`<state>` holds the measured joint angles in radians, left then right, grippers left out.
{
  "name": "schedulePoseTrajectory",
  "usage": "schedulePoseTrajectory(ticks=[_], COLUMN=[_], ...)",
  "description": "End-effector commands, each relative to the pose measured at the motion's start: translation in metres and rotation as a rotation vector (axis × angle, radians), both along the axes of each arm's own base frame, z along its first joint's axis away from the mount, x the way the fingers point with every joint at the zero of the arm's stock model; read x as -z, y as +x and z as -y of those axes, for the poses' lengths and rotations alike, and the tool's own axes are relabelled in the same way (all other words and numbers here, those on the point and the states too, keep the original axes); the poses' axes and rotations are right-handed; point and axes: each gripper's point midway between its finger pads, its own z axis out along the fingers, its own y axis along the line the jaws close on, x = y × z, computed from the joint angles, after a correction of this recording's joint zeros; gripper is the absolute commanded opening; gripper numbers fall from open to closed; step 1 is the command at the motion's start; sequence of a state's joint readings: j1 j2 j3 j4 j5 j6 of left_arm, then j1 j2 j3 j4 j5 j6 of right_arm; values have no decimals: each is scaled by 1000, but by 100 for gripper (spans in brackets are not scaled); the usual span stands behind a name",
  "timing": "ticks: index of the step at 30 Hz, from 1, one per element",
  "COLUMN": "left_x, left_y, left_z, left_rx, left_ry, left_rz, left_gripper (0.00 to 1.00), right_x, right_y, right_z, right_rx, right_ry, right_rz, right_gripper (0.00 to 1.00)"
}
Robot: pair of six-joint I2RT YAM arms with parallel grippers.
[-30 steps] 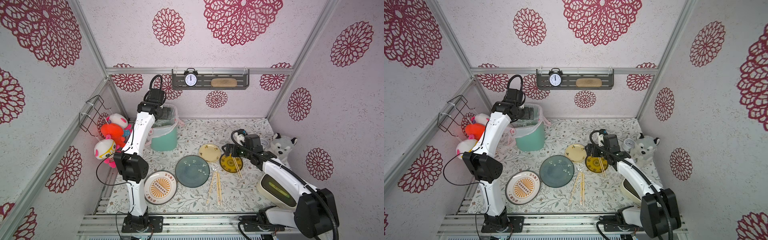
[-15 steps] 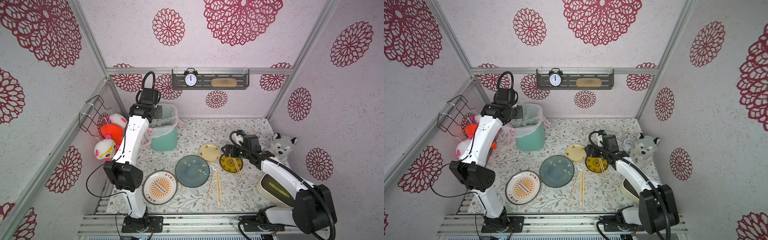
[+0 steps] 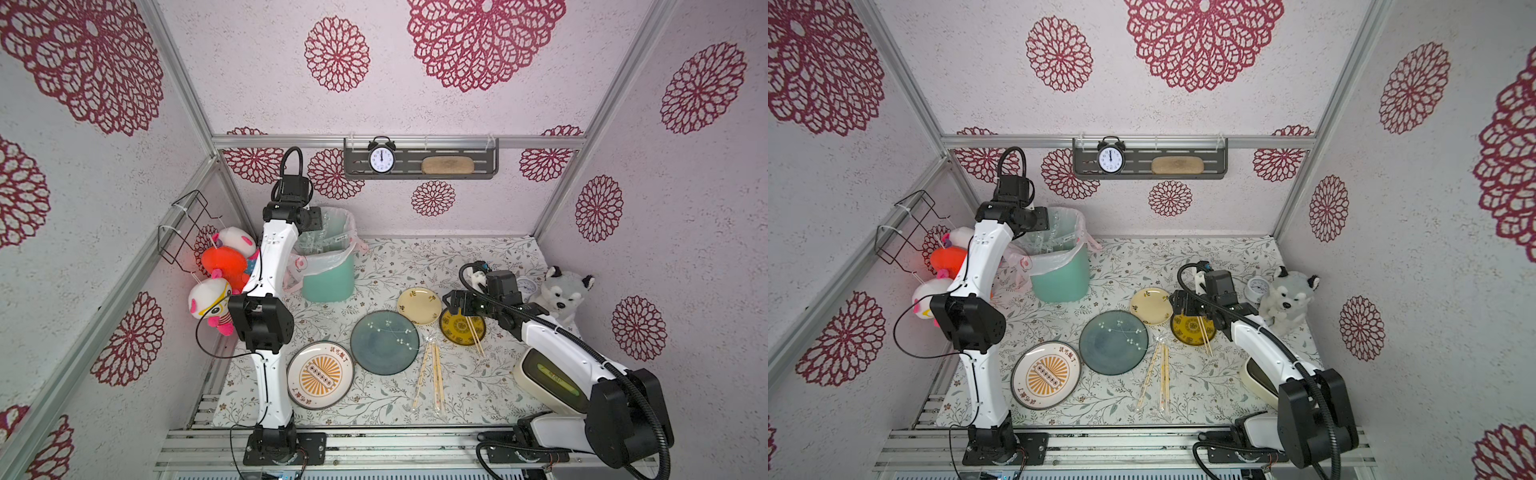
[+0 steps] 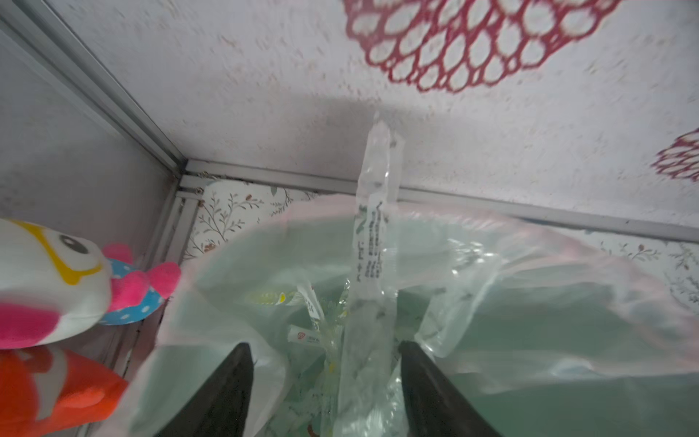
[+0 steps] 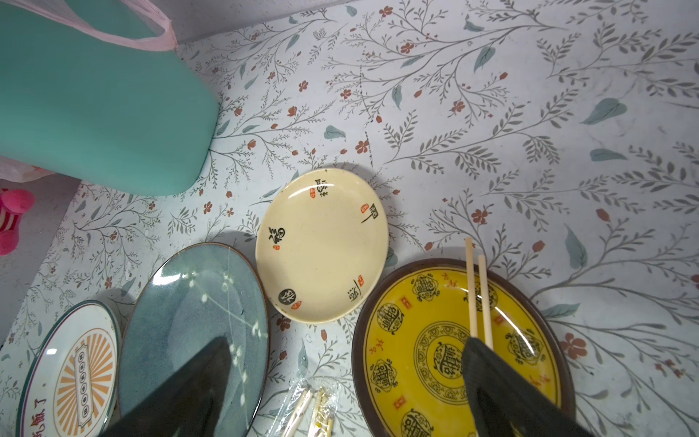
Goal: Remove the packaging of disposable chopsticks
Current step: Place the packet bag in the trash bin.
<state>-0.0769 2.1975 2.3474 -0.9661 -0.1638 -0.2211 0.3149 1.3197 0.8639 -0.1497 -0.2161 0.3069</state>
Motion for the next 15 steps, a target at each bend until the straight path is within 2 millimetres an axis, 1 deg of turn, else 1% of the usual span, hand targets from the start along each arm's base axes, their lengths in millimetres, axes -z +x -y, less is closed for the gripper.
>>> schedulePoseTrajectory(ticks=[1, 2, 3, 4, 5, 7, 9, 12, 13, 14, 15], left_x=[-1, -1, -2, -4, -6, -11, -20, -41, -43, -42, -41], left_y=[-3, -5, -7, -9, -11, -16, -20, -29, -34, -38, -41], left_z=[17, 19, 20, 19, 18, 14, 16, 16, 17, 18, 19], left_rx=[49, 49, 49, 43, 37, 20, 30, 30, 30, 29, 30], left_ry=[-50, -41, -31, -18, -13, 3, 1, -4, -12, -17, -16], left_rz=[-8, -13, -10, -8, -7, 2, 40, 98, 97, 78, 67], left_gripper=[49, 42, 29, 13, 5, 0, 0, 0, 4, 19, 39], right_x=[-14, -14, -15, -15, -15, -15, -16, -16, -15, -14, -14], right_y=[0, 0, 0, 0, 0, -1, -1, 0, 0, 1, 1], right_z=[-4, -3, -3, -3, -3, -4, -4, -4, -4, -4, -4], right_rx=[-25, -23, -22, -23, -23, -26, -28, -29, -29, -28, -30], right_ry=[10, 9, 9, 9, 9, 14, 15, 14, 12, 12, 11], right_rz=[54, 55, 57, 56, 59, 59, 61, 62, 58, 56, 54], right_gripper=[96, 96, 96, 95, 95, 95, 95, 95, 95, 95, 95])
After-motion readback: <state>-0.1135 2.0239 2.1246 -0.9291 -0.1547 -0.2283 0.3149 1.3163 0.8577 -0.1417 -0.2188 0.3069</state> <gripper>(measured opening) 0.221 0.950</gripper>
